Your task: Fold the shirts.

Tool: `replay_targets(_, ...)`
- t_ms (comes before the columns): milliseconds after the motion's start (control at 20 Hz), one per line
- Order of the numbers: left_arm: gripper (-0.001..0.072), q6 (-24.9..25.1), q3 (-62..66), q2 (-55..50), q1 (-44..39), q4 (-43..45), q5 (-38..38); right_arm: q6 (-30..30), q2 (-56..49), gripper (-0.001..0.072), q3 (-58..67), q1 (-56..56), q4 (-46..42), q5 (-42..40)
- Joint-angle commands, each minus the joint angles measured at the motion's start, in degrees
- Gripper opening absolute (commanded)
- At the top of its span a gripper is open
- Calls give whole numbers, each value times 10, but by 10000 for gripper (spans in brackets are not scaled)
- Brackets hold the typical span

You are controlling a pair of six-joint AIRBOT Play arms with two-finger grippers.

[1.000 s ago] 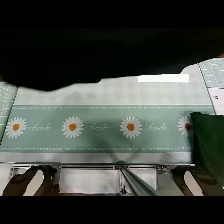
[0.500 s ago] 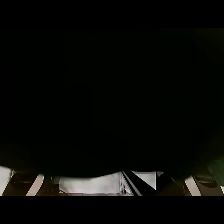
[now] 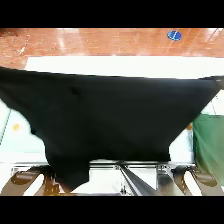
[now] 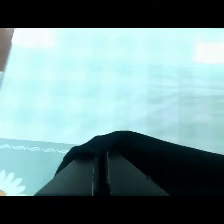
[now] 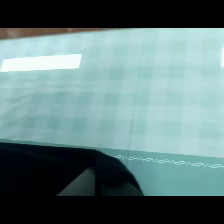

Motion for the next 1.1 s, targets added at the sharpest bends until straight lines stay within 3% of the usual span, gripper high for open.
replay_targets(0,21,-33,-33,-121,0,-4,129,-47,-114,21,-49,0,25,-93)
replay_targets(200,21,-108,5,-296,0,-4,249,-77,-307,21,-22,0,70,-189)
replay_targets(550,21,-110,154,-533,0,-87,214,-81,-590,21,177,0,101,-188)
replay_targets(650,21,-92,163,-541,1,-90,190,-73,-610,22,189,0,99,-156)
replay_targets(750,21,-21,173,-531,12,-89,134,-95,-606,22,189,-10,74,-91)
replay_targets(850,20,14,172,-520,26,-92,60,-101,-603,22,188,-11,16,-7)
replay_targets(1050,20,83,92,-522,29,-92,0,-98,-603,21,119,1,-20,17)
